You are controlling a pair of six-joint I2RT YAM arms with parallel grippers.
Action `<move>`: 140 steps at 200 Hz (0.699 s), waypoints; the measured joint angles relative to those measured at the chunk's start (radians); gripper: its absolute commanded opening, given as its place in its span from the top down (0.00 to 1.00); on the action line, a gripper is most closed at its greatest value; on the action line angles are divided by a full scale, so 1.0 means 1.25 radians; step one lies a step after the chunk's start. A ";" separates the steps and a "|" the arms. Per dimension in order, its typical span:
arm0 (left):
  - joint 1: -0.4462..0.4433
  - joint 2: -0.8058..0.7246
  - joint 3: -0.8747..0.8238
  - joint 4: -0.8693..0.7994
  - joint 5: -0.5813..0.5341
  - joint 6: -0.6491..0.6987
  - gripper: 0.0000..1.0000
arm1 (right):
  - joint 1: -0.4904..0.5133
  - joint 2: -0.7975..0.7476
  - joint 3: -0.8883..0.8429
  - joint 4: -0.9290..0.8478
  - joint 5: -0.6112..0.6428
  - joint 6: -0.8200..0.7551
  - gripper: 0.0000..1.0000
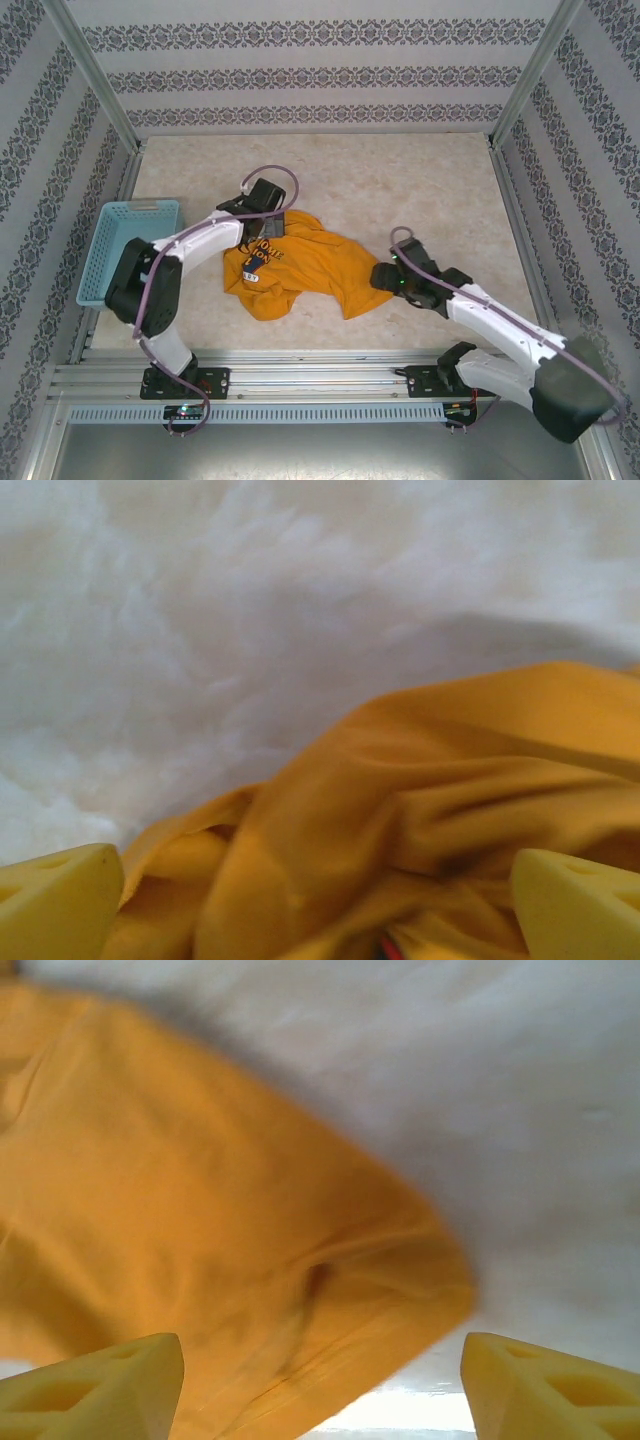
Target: Fold the inside-out t-shirt
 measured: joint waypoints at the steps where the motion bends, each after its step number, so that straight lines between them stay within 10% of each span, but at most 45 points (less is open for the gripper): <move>1: 0.002 0.004 0.001 -0.003 0.002 0.000 0.09 | 0.007 0.005 0.002 0.002 0.000 0.000 0.24; 60: 0.009 0.057 -0.038 -0.002 0.180 -0.034 0.73 | 0.138 0.347 0.119 0.079 0.011 0.005 0.34; 91: -0.034 -0.040 -0.070 -0.005 0.214 -0.055 0.84 | 0.121 0.407 0.180 0.038 0.061 0.001 0.81; 140: -0.185 -0.215 -0.150 0.013 0.239 -0.138 0.92 | -0.088 0.423 0.211 0.013 0.060 -0.033 1.00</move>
